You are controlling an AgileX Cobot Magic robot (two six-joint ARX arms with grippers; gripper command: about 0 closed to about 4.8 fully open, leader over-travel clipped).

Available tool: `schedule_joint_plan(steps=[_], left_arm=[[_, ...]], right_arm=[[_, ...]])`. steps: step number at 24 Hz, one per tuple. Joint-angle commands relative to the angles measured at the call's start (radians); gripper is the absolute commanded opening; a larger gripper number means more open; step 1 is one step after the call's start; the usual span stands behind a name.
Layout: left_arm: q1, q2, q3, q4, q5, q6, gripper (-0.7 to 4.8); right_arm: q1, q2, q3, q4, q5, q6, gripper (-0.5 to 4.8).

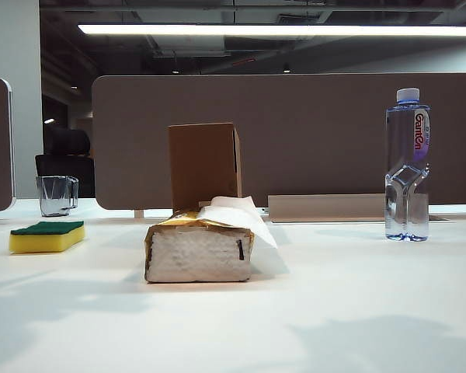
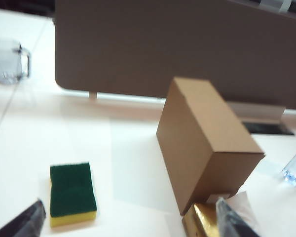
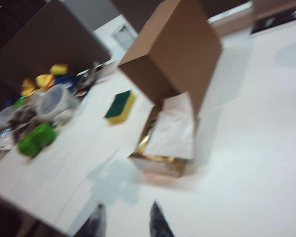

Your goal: Move the sponge from left to right to wipe the table, avoiding obstacles on the table, and finally reaching the bottle of mineral water.

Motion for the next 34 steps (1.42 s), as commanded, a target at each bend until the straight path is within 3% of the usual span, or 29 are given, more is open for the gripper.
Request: schedule_joint_plan(steps=[1,8,11,14,23,34], left_arm=[[0.001,0.098,0.046,0.01,0.003,-0.001,4.79],[0.011,0.343,0.124,0.034,0.03,0.0,4.79],[0.062,0.512,0.177,0.062,0.077,-0.003,4.79],[0.102,0.613,0.233,0.061,0.1,-0.007,4.79],[0.139,0.88,0.388,0.061,0.158,-0.019,4.79],[0.139,1.093,0.46,0.055,0.183,0.002,4.79]], right_arm=[[0.0,0.064,0.045,0.006,-0.089,0.03,1.46],[0.0,0.184,0.13,0.008,-0.143,0.037,2.78],[0.0,0.26,0.206,0.008,-0.185,0.037,3.0],[0.0,0.303,0.256,0.007,-0.188,0.036,3.77],[0.0,0.489,0.418,0.014,-0.286,0.036,3.79],[0.0,0.606,0.443,0.014,-0.341,0.036,3.78]])
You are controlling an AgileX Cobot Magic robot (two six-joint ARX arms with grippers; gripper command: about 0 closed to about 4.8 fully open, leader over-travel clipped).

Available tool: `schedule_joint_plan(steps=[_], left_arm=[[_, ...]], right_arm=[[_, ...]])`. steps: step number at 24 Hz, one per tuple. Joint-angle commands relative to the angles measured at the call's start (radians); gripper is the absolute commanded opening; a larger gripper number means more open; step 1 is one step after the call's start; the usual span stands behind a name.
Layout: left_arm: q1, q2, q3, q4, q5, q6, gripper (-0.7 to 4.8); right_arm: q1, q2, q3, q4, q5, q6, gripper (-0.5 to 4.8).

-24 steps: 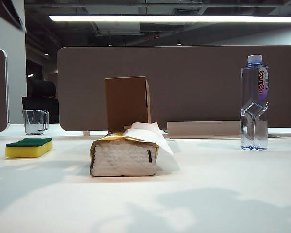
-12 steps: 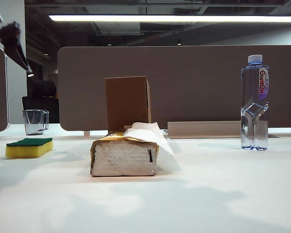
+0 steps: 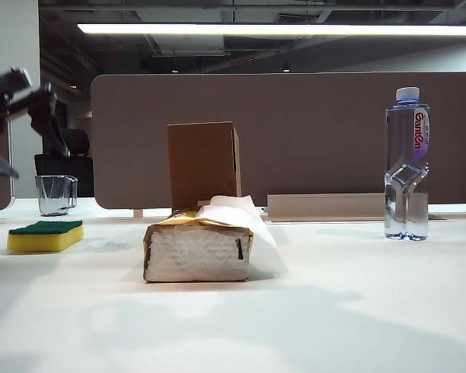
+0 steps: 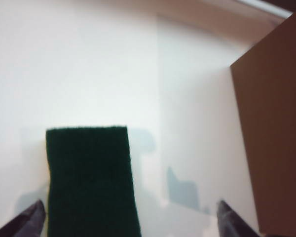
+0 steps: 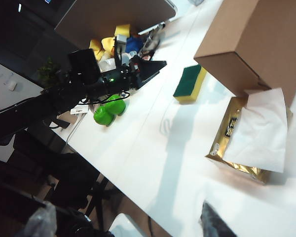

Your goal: Move the sponge from left to right to wipe the table, avoiding obstacles on the table, and finally reaching the bottle of mineral water.

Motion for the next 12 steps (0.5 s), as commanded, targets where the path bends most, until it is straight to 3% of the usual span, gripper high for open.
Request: schedule_joint_plan(steps=[1,12], left_arm=[[0.001,0.076,0.005,0.006,0.005,0.035,4.79],[0.001,0.19,0.009,0.059,-0.048,0.072,4.79]], right_arm=[[0.001,0.023,0.007,0.01,-0.025,-0.001,3.78],[0.001,0.028,0.007,0.005,-0.031,-0.001,3.78]])
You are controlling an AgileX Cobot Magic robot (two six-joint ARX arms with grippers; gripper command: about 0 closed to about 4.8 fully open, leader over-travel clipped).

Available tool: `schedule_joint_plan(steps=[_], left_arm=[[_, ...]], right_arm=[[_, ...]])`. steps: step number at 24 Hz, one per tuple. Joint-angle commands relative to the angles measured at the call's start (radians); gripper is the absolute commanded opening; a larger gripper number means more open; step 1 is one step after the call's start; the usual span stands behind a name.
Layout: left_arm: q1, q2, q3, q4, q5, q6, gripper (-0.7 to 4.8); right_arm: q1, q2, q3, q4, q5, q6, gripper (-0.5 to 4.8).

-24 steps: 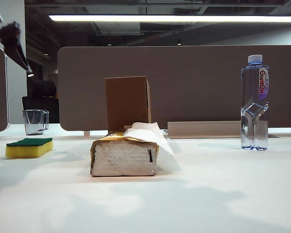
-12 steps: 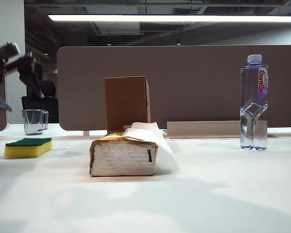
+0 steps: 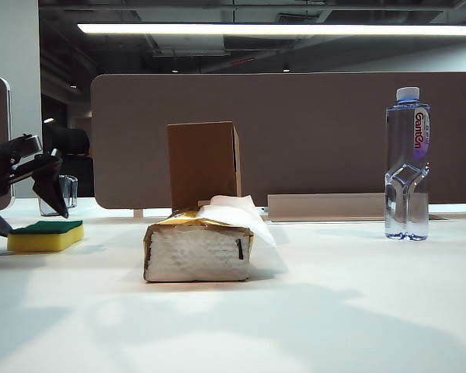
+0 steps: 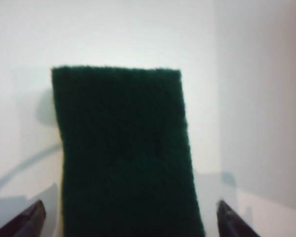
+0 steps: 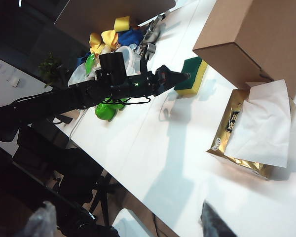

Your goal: Move the sponge from left to right to wipe the table, avoiding obstacles on the table, and finally reaching the bottle of mineral water.

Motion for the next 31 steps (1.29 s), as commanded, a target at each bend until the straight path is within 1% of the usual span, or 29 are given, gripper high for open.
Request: schedule_joint_plan(steps=[1,4,8,14,17,26,27,29,30,31], left_arm=[[0.002,0.007,0.01,0.051,-0.027,0.011,4.79],[0.002,0.027,0.011,0.105,-0.028,0.01,4.79],[0.002,0.066,0.042,0.09,-0.027,0.008,4.79],[0.002,0.099,0.079,0.082,-0.042,0.006,4.79],[0.002,0.113,0.085,0.076,-0.05,0.006,4.79],[0.001,0.148,0.084,0.053,-0.07,0.007,4.79],[0.001,0.148,0.084,0.049,-0.069,0.007,4.46],[0.001,0.148,0.084,0.031,-0.065,0.006,3.5],[0.001,0.148,0.084,0.022,-0.061,0.006,3.31],[0.001,0.148,0.084,0.014,-0.061,0.006,3.3]], right_arm=[[0.0,-0.002,0.006,0.003,-0.014,-0.001,3.78],[0.001,-0.002,0.006,-0.009,-0.014,-0.002,3.78],[0.01,-0.002,0.006,-0.027,-0.013,-0.002,3.78],[0.085,0.002,0.006,-0.037,0.008,-0.002,3.78],[0.121,0.004,0.006,-0.037,0.051,-0.002,3.78],[0.124,0.004,0.006,-0.037,0.063,-0.002,3.78],[0.124,0.004,0.006,-0.035,0.071,-0.002,3.77],[0.123,0.004,0.006,-0.035,0.089,-0.002,3.77],[0.123,0.004,0.006,-0.035,0.089,-0.002,3.77],[0.123,0.004,0.006,-0.034,0.089,-0.002,3.77]])
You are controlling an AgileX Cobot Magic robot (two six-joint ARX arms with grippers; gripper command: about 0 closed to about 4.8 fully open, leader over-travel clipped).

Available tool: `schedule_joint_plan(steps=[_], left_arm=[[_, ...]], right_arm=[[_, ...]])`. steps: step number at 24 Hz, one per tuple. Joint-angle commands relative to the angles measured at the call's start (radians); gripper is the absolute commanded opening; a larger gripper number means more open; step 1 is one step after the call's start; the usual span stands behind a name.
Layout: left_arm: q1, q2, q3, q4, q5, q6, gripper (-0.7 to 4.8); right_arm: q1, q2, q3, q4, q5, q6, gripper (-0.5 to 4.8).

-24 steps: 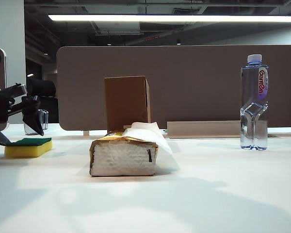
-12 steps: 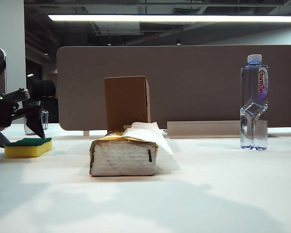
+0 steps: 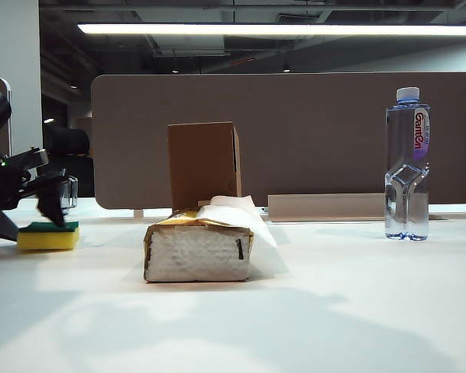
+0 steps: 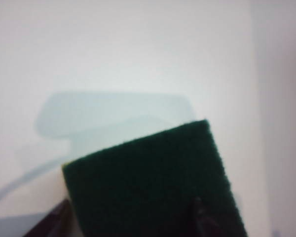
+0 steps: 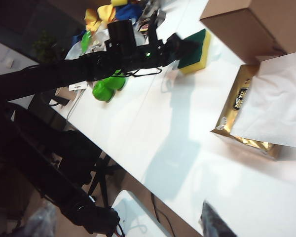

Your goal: Move the sponge from left to right to wipe the table, avoiding obstacles on the table, and finally reaching the bottle of mineral water.

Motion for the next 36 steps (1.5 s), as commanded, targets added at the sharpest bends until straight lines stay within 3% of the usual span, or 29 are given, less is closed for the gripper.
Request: schedule_joint_plan(steps=[1,4,5,6,10,11,12,17,23,36], left_arm=[[0.0,0.009,-0.005,-0.071,0.0,0.0,3.3],[0.0,0.009,-0.005,-0.084,0.0,0.0,2.81],[0.0,0.009,-0.005,-0.091,0.0,0.0,2.44],[0.0,0.009,-0.005,-0.099,0.003,0.0,1.67],[0.0,0.009,-0.005,-0.107,0.01,0.0,0.73],[0.0,0.009,-0.005,-0.108,0.027,0.0,0.06],[0.0,0.009,-0.005,-0.109,0.041,0.0,-0.05],[0.0,0.009,-0.005,-0.116,0.058,0.038,-0.06],[0.0,0.008,-0.005,-0.233,0.059,0.16,-0.06],[0.0,-0.068,-0.006,-0.348,0.061,0.206,-0.06]], right_arm=[[0.0,-0.002,0.006,0.01,0.004,-0.002,3.77],[0.0,-0.002,0.006,0.01,0.007,-0.002,3.77],[0.0,-0.002,0.006,0.01,0.015,-0.002,3.77],[0.0,-0.002,0.006,0.01,0.027,-0.002,3.77],[0.0,-0.002,0.006,0.01,0.027,-0.002,3.77],[0.0,-0.002,0.006,0.01,0.026,-0.001,3.77],[0.0,-0.002,0.006,0.01,0.026,-0.001,3.77],[0.0,-0.002,0.006,0.01,0.026,-0.002,3.77],[0.0,-0.002,0.006,0.01,0.026,-0.002,3.77],[0.0,-0.002,0.006,0.01,0.025,-0.002,3.77]])
